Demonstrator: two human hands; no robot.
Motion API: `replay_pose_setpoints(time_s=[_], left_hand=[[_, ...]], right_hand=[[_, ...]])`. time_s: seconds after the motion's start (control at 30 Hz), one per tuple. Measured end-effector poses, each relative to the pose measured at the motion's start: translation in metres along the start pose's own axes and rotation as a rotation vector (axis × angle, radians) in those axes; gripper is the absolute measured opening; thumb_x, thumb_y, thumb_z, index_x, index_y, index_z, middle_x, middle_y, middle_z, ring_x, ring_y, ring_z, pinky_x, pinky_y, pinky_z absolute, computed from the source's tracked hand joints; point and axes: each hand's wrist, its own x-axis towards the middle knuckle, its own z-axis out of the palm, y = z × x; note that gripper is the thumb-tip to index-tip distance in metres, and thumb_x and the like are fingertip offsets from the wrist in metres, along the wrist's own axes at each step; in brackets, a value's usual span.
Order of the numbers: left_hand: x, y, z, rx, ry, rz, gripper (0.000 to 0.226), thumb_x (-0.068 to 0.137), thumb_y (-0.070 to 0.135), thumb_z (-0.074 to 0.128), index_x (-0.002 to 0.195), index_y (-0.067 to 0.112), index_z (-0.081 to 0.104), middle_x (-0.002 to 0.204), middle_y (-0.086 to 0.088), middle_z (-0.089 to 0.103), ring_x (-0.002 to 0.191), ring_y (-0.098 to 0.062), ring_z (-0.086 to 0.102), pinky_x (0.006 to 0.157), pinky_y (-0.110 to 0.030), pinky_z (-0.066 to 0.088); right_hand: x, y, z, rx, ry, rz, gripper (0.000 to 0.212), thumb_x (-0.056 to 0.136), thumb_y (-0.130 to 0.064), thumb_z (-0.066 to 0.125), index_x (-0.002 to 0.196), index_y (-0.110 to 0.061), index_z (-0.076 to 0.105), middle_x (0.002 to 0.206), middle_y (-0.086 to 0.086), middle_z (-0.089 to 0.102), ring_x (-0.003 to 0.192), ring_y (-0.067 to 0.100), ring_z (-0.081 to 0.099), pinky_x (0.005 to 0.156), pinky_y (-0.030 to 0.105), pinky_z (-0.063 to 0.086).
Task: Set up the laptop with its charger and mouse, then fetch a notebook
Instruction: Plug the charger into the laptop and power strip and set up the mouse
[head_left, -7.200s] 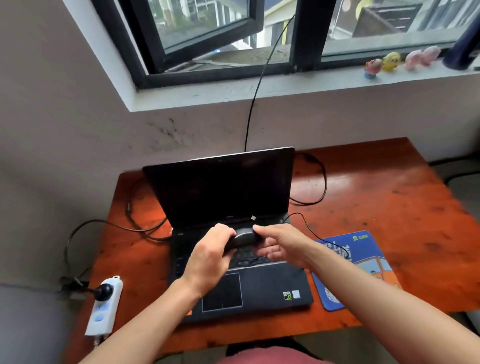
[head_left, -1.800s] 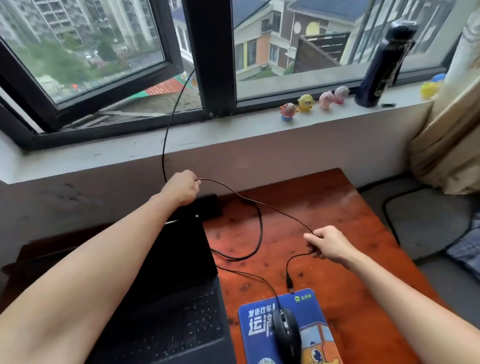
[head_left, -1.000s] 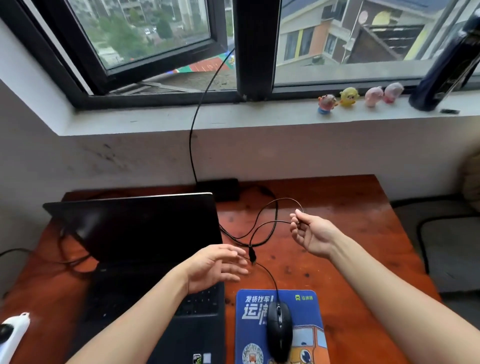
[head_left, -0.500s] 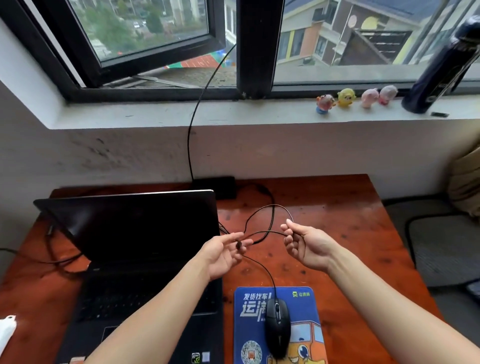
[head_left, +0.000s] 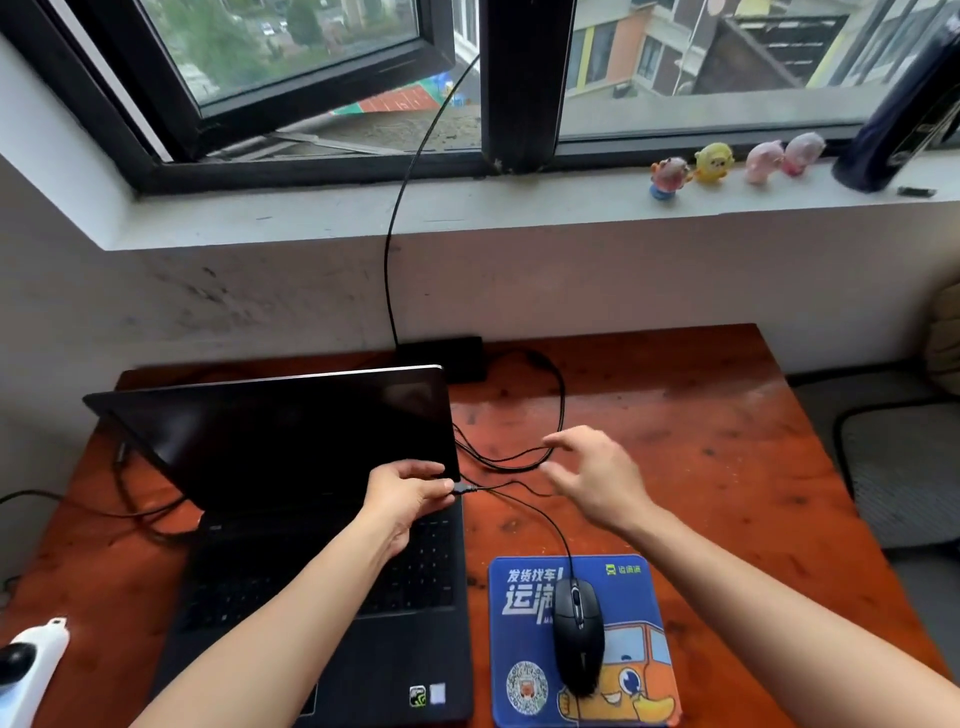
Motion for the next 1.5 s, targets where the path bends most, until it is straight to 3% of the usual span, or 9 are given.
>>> replay_pose_setpoints(time_s=[0.1, 0.23, 0.33, 0.47, 0.6, 0.7, 0.9, 1.07, 1.5], left_hand=[[-0.003, -0.003, -0.003, -0.006, -0.042, -0.026, 0.016, 0.074, -0.018, 0.067, 0.085, -0.007, 0.065, 0.083, -0.019, 0.063, 0.074, -0.029, 0.067, 0.064, -0.029, 0.061], [-0.006, 0.0, -0.008, 0.011, -0.075, -0.041, 0.015, 0.075, -0.015, 0.068, 0.087, -0.007, 0.065, 0.083, -0.02, 0.066, 0.074, -0.028, 0.067, 0.062, -0.025, 0.06], [-0.003, -0.003, -0.013, 0.086, -0.065, -0.024, 0.014, 0.074, -0.013, 0.07, 0.086, -0.005, 0.066, 0.083, -0.021, 0.067, 0.072, -0.026, 0.066, 0.058, -0.022, 0.058], [0.005, -0.018, -0.018, 0.13, -0.053, -0.041, 0.017, 0.08, -0.009, 0.067, 0.097, -0.005, 0.065, 0.084, -0.019, 0.067, 0.072, -0.024, 0.066, 0.063, -0.026, 0.06], [0.014, -0.052, -0.034, 0.8, 0.169, 0.224, 0.018, 0.087, 0.01, 0.06, 0.103, 0.013, 0.068, 0.098, -0.003, 0.068, 0.094, -0.021, 0.063, 0.084, -0.031, 0.051], [0.009, -0.085, -0.041, 1.188, 0.149, 0.465, 0.028, 0.087, 0.019, 0.061, 0.114, 0.01, 0.065, 0.12, -0.01, 0.058, 0.111, -0.028, 0.053, 0.095, -0.038, 0.044], [-0.003, -0.135, -0.056, 1.58, 0.099, 0.606, 0.059, 0.091, 0.042, 0.033, 0.135, 0.007, 0.051, 0.145, -0.021, 0.043, 0.135, -0.037, 0.04, 0.11, -0.05, 0.034], [0.005, -0.154, -0.064, 1.621, 0.066, 0.623, 0.063, 0.093, 0.045, 0.03, 0.142, 0.007, 0.041, 0.152, -0.021, 0.031, 0.141, -0.036, 0.029, 0.114, -0.049, 0.017], [0.011, -0.161, -0.066, 1.638, 0.093, 0.623, 0.064, 0.092, 0.047, 0.032, 0.144, 0.01, 0.038, 0.154, -0.019, 0.027, 0.144, -0.033, 0.023, 0.116, -0.049, 0.015]], right_hand=[[-0.004, -0.023, 0.028, 0.004, -0.215, -0.095, 0.036, 0.083, -0.041, 0.069, 0.117, -0.033, 0.065, 0.117, -0.013, 0.066, 0.108, 0.007, 0.058, 0.093, 0.032, 0.047], [-0.003, -0.03, 0.046, 0.08, -0.192, -0.103, 0.02, 0.084, -0.03, 0.067, 0.103, -0.029, 0.074, 0.099, -0.01, 0.074, 0.094, 0.008, 0.066, 0.085, 0.031, 0.052], [-0.004, -0.034, 0.058, 0.14, -0.241, -0.123, 0.028, 0.08, -0.019, 0.063, 0.106, -0.024, 0.073, 0.098, -0.005, 0.075, 0.089, 0.009, 0.068, 0.085, 0.03, 0.054], [-0.003, -0.032, 0.071, 0.052, -0.246, -0.111, 0.025, 0.08, -0.031, 0.067, 0.102, -0.024, 0.074, 0.094, -0.005, 0.073, 0.084, 0.01, 0.064, 0.077, 0.027, 0.052], [0.003, -0.018, 0.082, -0.072, -0.25, -0.046, 0.024, 0.086, -0.037, 0.066, 0.102, -0.022, 0.073, 0.098, 0.001, 0.067, 0.093, 0.022, 0.061, 0.075, 0.032, 0.046], [0.003, -0.005, 0.095, -0.185, -0.268, -0.017, 0.026, 0.087, -0.038, 0.065, 0.106, -0.021, 0.072, 0.106, 0.002, 0.057, 0.103, 0.024, 0.053, 0.077, 0.037, 0.047], [-0.004, 0.008, 0.118, -0.275, -0.204, -0.052, 0.025, 0.089, -0.038, 0.062, 0.104, -0.02, 0.071, 0.1, 0.0, 0.053, 0.095, 0.025, 0.057, 0.069, 0.036, 0.044], [-0.003, 0.009, 0.128, -0.144, -0.182, -0.051, 0.024, 0.089, -0.033, 0.065, 0.106, -0.018, 0.072, 0.096, 0.002, 0.061, 0.086, 0.029, 0.062, 0.072, 0.04, 0.05], [-0.014, 0.018, 0.138, -0.105, -0.248, -0.104, 0.02, 0.089, -0.027, 0.064, 0.104, -0.016, 0.072, 0.098, 0.001, 0.064, 0.088, 0.028, 0.063, 0.073, 0.038, 0.05]])
